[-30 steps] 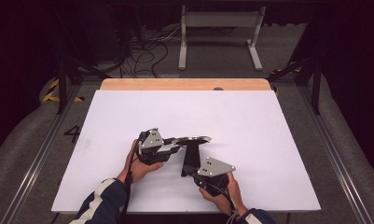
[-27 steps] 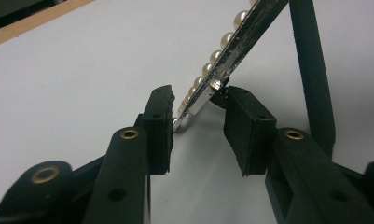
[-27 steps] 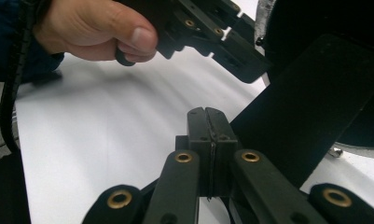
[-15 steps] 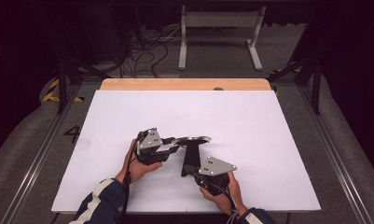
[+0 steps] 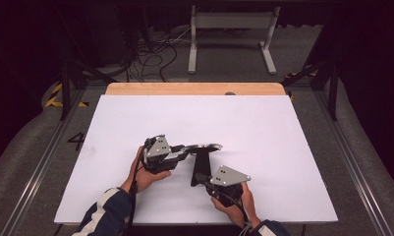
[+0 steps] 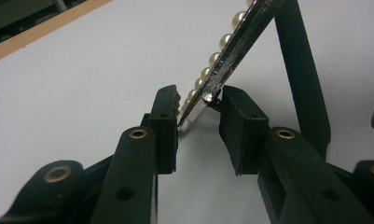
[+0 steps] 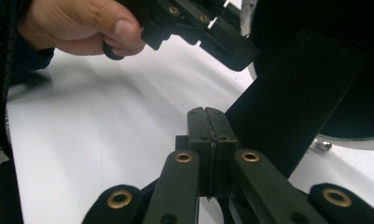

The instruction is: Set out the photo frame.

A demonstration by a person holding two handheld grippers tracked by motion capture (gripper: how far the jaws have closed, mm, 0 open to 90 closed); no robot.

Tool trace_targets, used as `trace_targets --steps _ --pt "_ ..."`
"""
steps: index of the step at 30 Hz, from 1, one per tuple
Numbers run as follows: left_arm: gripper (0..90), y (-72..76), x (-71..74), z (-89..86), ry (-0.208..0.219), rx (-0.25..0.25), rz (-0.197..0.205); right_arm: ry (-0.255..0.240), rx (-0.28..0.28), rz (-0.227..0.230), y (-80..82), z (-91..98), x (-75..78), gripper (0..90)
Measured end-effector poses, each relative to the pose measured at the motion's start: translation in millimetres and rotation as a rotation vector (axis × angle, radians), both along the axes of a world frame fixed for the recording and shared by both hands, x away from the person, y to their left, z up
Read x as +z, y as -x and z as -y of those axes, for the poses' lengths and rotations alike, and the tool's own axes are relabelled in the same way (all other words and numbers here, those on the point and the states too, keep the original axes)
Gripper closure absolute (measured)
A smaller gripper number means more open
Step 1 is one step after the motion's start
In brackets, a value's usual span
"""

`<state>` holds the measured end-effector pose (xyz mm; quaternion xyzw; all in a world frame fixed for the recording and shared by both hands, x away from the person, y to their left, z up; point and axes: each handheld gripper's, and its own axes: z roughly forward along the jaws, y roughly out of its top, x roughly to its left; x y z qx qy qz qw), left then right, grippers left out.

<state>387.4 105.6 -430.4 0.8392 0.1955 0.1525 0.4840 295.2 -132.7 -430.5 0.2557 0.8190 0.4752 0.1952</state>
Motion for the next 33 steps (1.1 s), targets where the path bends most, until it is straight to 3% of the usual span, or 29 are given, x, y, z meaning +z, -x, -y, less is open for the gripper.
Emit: trace_targets --steps 7,14,28,33 --pt "60.9 -3.9 -2.5 8.0 -0.038 0.006 0.002 0.009 0.007 -0.030 3.6 -9.8 -5.6 90.0" --pt "60.2 -3.3 -0.6 22.0 -0.088 0.024 0.005 0.058 0.021 -0.017 8.0 -31.2 -12.2 90.0" --pt "65.9 -11.4 -6.6 24.8 -0.098 0.015 -0.001 0.150 -0.080 0.035 9.5 -61.5 -26.0 90.0" --pt "67.0 -9.9 -5.9 21.8 -0.093 0.015 0.007 0.185 -0.133 0.013 5.7 -60.8 -30.2 90.0"
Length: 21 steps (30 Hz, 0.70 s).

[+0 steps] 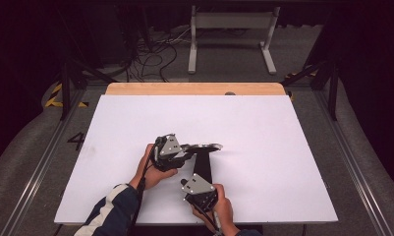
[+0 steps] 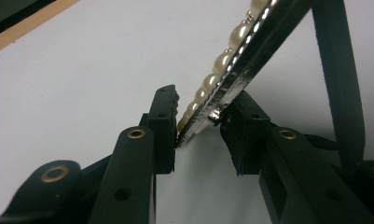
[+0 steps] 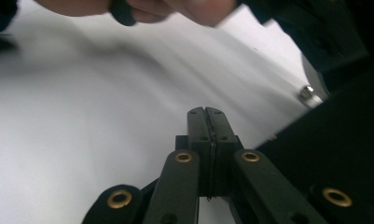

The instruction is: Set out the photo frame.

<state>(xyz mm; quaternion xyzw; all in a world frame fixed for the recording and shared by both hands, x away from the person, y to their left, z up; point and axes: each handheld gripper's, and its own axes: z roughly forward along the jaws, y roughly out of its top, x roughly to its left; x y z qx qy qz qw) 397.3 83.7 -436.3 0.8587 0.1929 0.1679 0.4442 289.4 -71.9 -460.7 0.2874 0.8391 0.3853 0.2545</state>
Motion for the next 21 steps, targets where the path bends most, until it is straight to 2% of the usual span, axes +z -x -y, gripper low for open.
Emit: trace_targets --steps 5,9,13,21 --pt "67.2 0.0 0.8 -2.3 0.008 -0.002 -0.007 -0.025 -0.022 -0.033 -4.7 7.4 0.7 90.0" --pt "63.4 0.9 3.1 -5.7 0.049 -0.006 -0.007 -0.028 -0.025 -0.039 -4.4 7.9 1.4 90.0" --pt "67.4 1.9 4.0 -6.2 0.037 -0.018 0.002 -0.024 -0.022 -0.036 -4.7 10.7 4.3 90.0" --pt "68.4 4.7 4.9 -5.1 0.019 -0.006 0.017 -0.032 -0.031 -0.059 -6.0 24.3 6.7 90.0"
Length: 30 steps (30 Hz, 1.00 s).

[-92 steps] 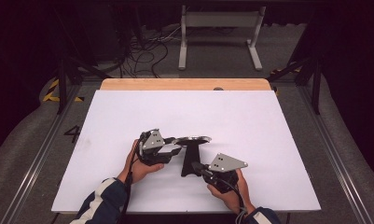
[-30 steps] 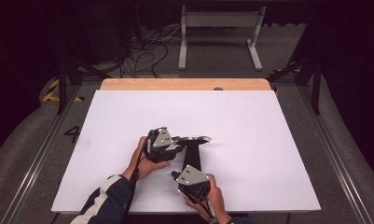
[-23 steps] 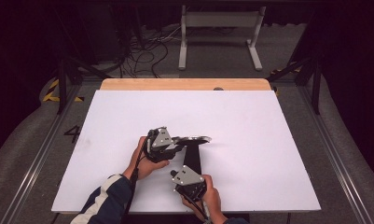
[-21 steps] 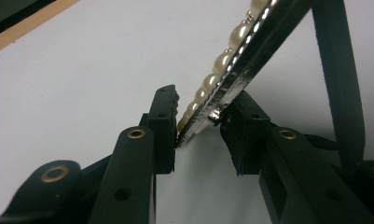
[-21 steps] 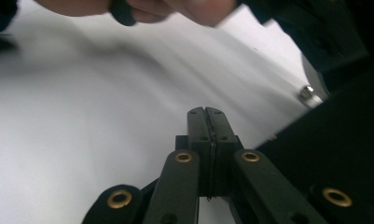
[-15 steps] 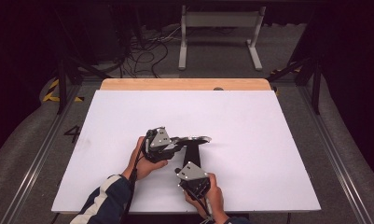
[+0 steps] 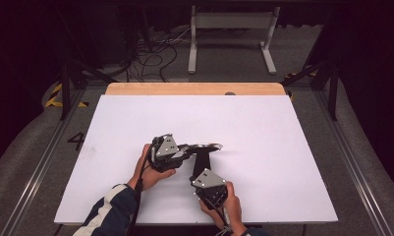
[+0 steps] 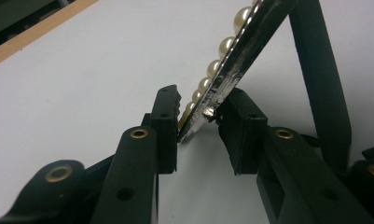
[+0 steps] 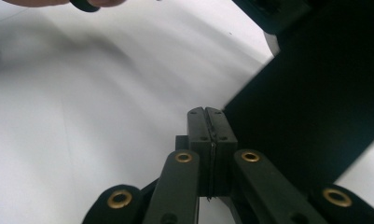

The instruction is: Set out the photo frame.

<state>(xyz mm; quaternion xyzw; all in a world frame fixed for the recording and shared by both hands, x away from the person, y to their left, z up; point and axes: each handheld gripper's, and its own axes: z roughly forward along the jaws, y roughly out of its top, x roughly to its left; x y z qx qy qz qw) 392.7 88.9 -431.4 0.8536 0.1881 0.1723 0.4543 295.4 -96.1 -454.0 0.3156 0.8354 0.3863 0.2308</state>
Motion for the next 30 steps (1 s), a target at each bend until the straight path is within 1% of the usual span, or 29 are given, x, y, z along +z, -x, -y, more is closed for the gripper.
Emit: trace_targets --steps 1,2,3,4,7,8,9,11,13,14,17,19,20,23,24,26,27,30 --pt "68.4 0.0 0.0 0.0 0.000 0.000 0.000 0.000 0.000 0.000 0.0 0.0 0.0 90.0" --pt "68.5 0.0 0.1 -0.1 -0.001 0.001 0.000 -0.007 -0.006 -0.008 -0.4 4.4 0.6 90.0" --pt "68.5 0.0 0.1 -0.1 -0.001 0.001 0.000 -0.007 -0.006 -0.008 -0.4 4.4 0.6 90.0" --pt "68.6 0.7 0.2 -0.1 -0.001 0.004 -0.001 -0.004 -0.016 -0.013 -0.5 8.7 1.1 90.0" --pt "68.8 2.0 0.8 -0.3 -0.009 0.011 0.002 -0.008 -0.021 -0.023 -0.9 11.9 1.2 90.0" --pt "68.8 2.2 0.8 -0.5 -0.008 0.011 0.001 -0.014 -0.022 -0.029 -1.1 13.0 1.4 90.0" --pt "68.7 2.1 0.6 -0.4 -0.006 0.010 0.001 -0.027 -0.016 -0.024 -1.2 13.5 1.8 90.0" --pt "68.9 1.9 0.6 0.3 -0.010 0.009 0.006 -0.044 -0.005 -0.016 -0.5 10.8 2.9 90.0" --pt "69.1 2.0 0.5 0.7 -0.015 0.006 0.012 -0.036 0.022 0.004 1.5 5.5 2.9 90.0" --pt "69.3 1.8 0.4 0.7 -0.018 0.004 0.015 -0.043 0.030 0.006 1.8 3.0 2.6 90.0" --pt "69.8 0.9 0.4 0.4 -0.026 -0.005 0.022 -0.058 0.032 0.010 -0.1 -5.6 1.4 90.0" --pt "70.0 0.7 0.7 0.8 -0.031 -0.008 0.024 -0.049 0.030 0.020 -0.7 -11.8 0.7 90.0" --pt "70.2 0.8 0.7 0.9 -0.034 -0.010 0.025 -0.046 0.027 0.021 -0.6 -14.0 0.5 90.0" --pt "70.5 1.1 0.8 0.4 -0.035 -0.007 0.020 -0.044 -0.008 0.037 -2.4 -16.8 2.3 89.9" --pt "70.5 1.4 0.8 0.1 -0.036 -0.007 0.016 -0.044 -0.008 0.037 -2.4 -16.8 2.3 89.9" --pt "70.8 2.0 1.1 -0.1 -0.043 -0.007 0.015 -0.052 -0.036 0.029 -5.3 -16.4 2.1 90.0" --pt "71.0 2.5 1.4 0.4 -0.049 -0.006 0.017 -0.057 -0.042 0.023 -5.9 -15.9 1.9 90.0" --pt "71.4 3.7 1.9 1.8 -0.059 0.000 0.024 -0.038 -0.048 0.031 -4.5 -16.6 2.0 90.0"
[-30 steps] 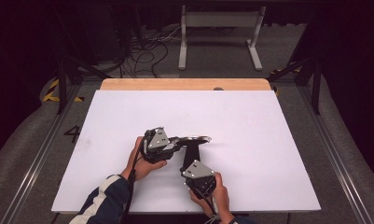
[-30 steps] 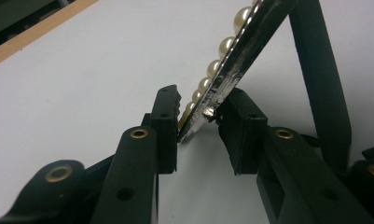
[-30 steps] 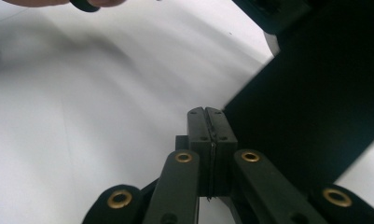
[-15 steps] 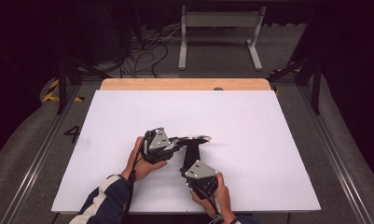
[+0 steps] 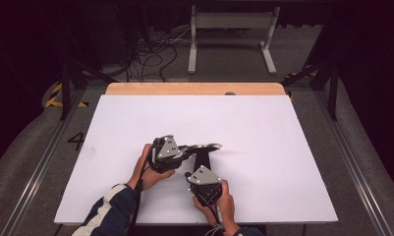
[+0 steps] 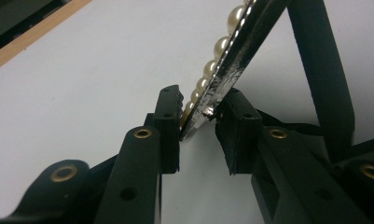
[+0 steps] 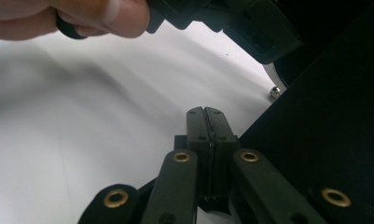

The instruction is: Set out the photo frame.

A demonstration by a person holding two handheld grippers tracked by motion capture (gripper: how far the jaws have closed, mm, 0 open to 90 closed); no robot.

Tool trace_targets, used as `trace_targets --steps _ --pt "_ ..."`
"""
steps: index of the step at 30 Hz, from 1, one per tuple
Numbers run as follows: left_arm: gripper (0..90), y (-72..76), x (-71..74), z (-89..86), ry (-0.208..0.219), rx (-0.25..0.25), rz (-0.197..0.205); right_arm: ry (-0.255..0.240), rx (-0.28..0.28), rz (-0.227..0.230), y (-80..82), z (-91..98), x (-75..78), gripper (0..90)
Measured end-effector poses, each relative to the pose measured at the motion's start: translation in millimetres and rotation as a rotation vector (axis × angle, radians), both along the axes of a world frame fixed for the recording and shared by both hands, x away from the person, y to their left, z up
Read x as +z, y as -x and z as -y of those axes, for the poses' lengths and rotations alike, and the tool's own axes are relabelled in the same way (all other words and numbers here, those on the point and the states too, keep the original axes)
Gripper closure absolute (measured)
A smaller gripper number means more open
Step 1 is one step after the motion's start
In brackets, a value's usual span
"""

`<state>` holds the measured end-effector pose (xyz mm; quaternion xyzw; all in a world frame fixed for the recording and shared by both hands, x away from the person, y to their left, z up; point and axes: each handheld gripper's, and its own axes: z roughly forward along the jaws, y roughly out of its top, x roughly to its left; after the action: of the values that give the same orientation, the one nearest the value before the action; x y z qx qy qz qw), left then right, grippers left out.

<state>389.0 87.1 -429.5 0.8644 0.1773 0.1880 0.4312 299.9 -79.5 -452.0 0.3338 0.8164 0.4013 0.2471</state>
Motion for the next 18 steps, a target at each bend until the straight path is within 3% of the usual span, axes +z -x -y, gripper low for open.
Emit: trace_targets --steps 9,18 --pt "74.8 4.6 0.3 0.5 -0.027 -0.002 0.027 0.003 -0.011 -0.025 0.1 7.2 -5.2 90.0" --pt "74.6 7.0 0.0 1.3 -0.021 0.003 0.028 -0.013 -0.008 -0.043 -0.5 13.9 -4.8 90.0"
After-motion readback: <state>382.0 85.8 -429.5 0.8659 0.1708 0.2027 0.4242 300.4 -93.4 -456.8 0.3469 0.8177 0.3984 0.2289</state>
